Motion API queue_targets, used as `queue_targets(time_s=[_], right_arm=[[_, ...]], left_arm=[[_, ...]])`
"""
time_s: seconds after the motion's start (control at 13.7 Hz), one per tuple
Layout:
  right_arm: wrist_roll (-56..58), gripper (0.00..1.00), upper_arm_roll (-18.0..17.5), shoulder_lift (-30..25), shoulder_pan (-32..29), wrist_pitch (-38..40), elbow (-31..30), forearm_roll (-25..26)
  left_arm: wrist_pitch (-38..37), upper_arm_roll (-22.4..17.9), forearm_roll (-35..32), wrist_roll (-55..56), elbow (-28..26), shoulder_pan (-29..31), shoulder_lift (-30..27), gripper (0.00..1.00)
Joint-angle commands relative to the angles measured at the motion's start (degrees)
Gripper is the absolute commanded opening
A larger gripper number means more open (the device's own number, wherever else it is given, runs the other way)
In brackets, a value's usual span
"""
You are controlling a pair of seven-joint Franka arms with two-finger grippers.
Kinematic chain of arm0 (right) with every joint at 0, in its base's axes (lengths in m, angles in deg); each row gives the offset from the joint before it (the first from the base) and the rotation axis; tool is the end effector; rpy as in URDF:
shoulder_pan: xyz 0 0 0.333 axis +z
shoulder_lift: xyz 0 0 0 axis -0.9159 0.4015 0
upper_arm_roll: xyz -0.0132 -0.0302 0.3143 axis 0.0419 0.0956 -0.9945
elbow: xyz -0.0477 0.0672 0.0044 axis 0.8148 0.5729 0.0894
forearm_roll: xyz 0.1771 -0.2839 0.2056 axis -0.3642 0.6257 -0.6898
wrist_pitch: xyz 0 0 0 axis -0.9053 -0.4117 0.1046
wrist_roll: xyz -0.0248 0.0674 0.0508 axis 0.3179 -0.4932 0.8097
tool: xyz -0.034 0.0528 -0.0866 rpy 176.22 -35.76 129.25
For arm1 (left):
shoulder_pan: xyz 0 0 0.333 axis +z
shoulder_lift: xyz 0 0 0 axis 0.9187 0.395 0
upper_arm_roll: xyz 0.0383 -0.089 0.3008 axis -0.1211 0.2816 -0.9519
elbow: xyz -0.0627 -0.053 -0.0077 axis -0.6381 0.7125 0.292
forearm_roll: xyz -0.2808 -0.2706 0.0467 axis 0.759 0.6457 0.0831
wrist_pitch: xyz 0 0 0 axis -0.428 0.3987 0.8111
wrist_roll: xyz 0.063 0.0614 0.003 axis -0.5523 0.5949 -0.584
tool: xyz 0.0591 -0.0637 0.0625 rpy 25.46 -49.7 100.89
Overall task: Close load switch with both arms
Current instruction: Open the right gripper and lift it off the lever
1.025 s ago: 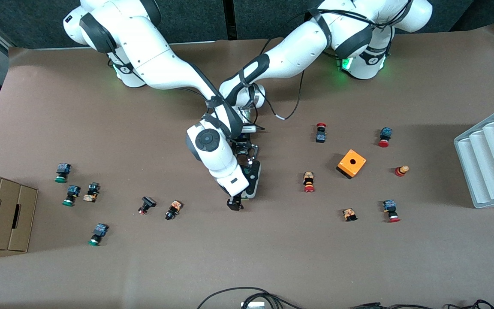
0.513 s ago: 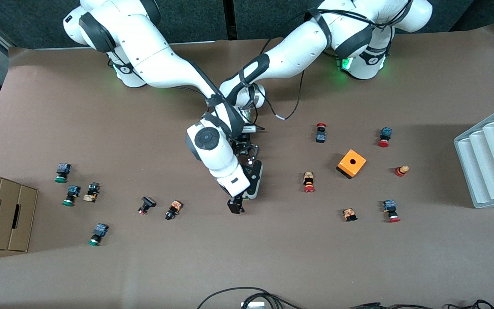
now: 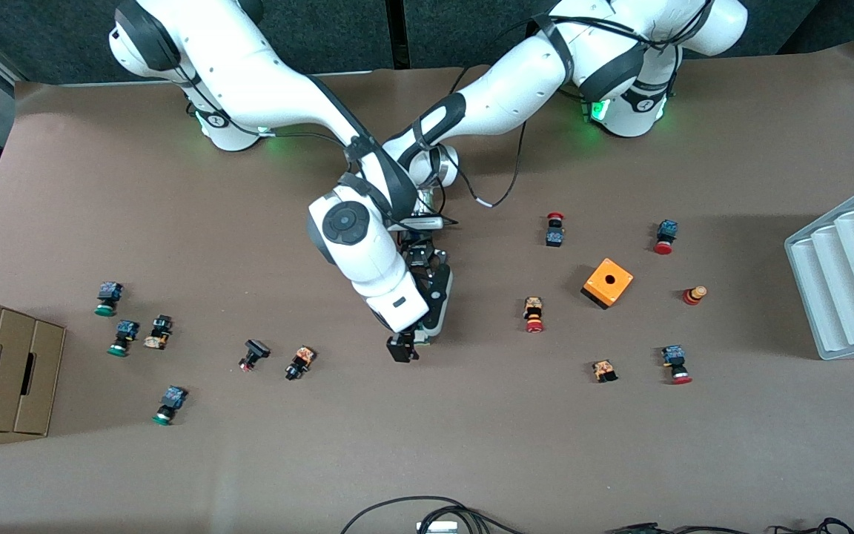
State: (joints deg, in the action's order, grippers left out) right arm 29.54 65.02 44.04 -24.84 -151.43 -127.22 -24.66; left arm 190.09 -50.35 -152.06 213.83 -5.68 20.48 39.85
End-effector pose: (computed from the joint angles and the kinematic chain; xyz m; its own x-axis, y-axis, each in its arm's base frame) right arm 0.5989 0.4452 0.3249 0.2058 0.9384 0.2775 0.9492 -0.2604 0.1767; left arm 0.3292 -0.5622 0.0565 0.3025 0.0385 0.9524 0.0370 -0.9989 0.0287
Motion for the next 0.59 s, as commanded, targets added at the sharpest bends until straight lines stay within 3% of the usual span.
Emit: queue_targets(time_s=[0.0, 0.22, 0.51], right_arm=[[0.39, 1.00, -0.30, -1.93, -1.84, 2.58, -0.57, -1.38], [0.31, 1.00, -0.30, -4.90, -2.72, 6.78, -0.48, -1.38], [-1.36, 1.00, -0.30, -12.72, -5.62, 18.82, -0.22, -1.38]], left_arm=[[1.20, -0.82, -1.04, 0.05, 1.72, 0.02, 0.92, 0.99], [1.28, -0.64, -0.42, -2.06, 1.90, 0.19, 0.66, 1.00], [1.46, 0.67, 3.60, -2.15, 3.56, -0.07, 0.40, 1.00]])
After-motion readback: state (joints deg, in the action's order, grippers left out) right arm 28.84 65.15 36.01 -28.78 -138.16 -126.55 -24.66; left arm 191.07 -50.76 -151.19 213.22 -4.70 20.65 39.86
